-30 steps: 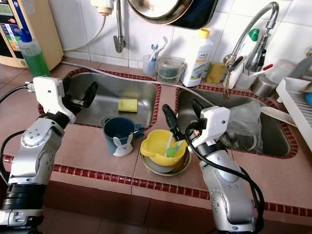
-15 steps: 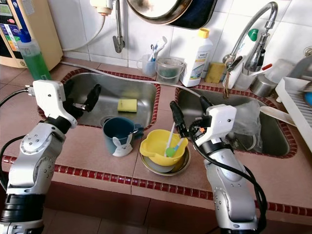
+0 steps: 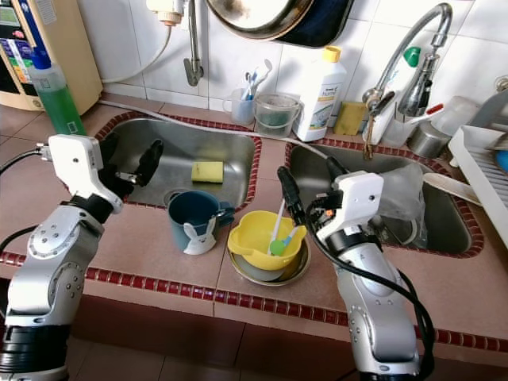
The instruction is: Kitchen organization
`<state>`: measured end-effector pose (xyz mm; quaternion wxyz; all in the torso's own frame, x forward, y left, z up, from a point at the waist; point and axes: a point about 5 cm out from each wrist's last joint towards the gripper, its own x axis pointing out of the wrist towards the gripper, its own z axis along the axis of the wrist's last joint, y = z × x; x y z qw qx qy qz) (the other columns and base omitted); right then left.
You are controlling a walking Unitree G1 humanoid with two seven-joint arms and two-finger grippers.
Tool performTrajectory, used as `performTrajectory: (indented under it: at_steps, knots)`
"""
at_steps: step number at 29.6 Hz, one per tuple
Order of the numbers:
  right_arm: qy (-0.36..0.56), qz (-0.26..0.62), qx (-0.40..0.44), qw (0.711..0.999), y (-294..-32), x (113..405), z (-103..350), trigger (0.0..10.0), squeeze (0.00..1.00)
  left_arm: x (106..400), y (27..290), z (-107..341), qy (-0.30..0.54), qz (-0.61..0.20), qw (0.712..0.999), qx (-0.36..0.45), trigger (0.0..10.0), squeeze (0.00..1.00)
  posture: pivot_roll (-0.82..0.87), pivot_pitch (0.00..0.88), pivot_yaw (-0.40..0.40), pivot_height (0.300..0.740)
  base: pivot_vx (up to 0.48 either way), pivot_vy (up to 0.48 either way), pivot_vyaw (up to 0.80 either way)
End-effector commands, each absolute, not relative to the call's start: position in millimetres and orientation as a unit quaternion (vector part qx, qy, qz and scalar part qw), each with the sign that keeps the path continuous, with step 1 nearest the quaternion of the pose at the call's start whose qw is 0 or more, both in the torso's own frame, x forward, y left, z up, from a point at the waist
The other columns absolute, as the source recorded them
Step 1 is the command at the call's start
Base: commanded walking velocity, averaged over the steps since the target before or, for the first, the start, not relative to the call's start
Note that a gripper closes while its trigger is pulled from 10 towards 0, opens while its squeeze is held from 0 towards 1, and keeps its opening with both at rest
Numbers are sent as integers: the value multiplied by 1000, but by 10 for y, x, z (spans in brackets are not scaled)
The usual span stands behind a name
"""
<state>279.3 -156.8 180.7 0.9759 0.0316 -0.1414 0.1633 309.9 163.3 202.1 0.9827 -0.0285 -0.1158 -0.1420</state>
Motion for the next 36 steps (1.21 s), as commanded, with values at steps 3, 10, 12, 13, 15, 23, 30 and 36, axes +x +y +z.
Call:
performTrajectory:
  at_steps: [3,10,12,13,15,23,30,36]
  knots:
    - [-142,160,25,977,-1595,2807,1807,10000,0,3076,1614,2056,-118,-149,981,-26,10000,0,63,0,-71,740,-317,0,0]
    - [-142,160,26,976,-1588,2803,1800,10000,0,3077,1618,2075,-118,-150,981,-25,10000,0,62,0,-67,740,-360,0,0]
    - [-143,160,26,976,-1583,2802,1797,10000,0,3082,1617,2080,-117,-150,981,-24,10000,0,61,0,-65,740,-398,0,0]
    - [-143,160,26,976,-1583,2801,1796,10000,0,3083,1618,2080,-117,-150,981,-23,10000,0,61,0,-65,740,-398,0,0]
    - [-143,160,26,976,-1585,2800,1797,10000,0,3085,1618,2083,-117,-150,981,-23,10000,0,59,0,-63,740,-398,0,0]
    - [-143,160,24,976,-1589,2799,1790,10000,0,3083,1611,2095,-128,-157,979,-15,10000,0,57,0,-62,740,-137,0,0]
    - [-137,167,17,976,-1571,2787,1739,10000,0,3073,1593,2042,-128,-170,977,1,10000,0,58,0,-62,740,0,0,0]
    - [-122,168,15,978,-1560,2768,1632,10000,0,3058,1568,1945,-108,-190,976,17,10000,0,59,0,-60,740,0,0,0]
